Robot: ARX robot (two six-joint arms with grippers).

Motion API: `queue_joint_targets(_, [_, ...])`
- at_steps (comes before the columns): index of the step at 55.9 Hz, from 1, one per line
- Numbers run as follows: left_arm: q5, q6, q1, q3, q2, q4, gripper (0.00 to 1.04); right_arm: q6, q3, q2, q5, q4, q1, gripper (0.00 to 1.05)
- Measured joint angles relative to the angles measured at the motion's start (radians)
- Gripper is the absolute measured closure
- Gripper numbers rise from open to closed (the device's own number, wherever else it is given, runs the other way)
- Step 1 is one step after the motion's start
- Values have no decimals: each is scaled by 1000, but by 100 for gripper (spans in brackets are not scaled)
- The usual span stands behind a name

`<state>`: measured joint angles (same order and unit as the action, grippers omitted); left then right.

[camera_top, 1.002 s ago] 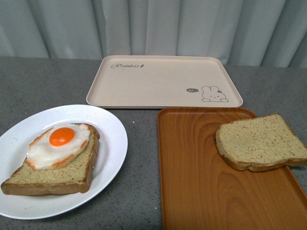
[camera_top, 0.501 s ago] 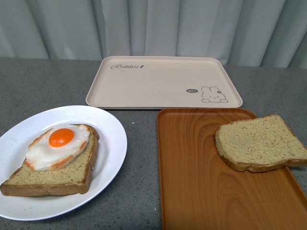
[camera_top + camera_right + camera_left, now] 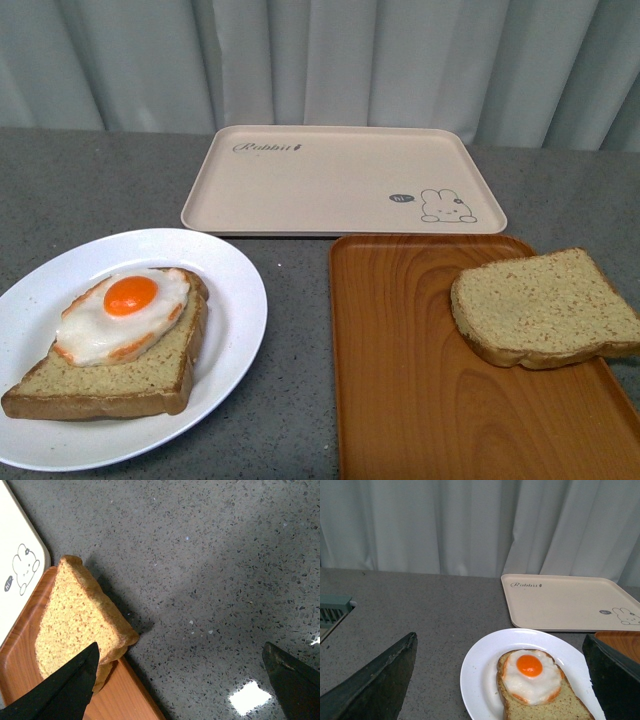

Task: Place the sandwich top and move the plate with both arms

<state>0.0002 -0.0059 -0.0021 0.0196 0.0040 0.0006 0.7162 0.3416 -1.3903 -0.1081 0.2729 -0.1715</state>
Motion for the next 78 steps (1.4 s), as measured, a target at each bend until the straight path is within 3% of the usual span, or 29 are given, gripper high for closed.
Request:
queue_joint_targets(37, [0,0,0,0,0,0,6,6,122,-174,-48,-52,-14,9])
queue_joint_targets(78, [0,0,0,0,0,0,6,17,220,-269,-17,-70,78,9])
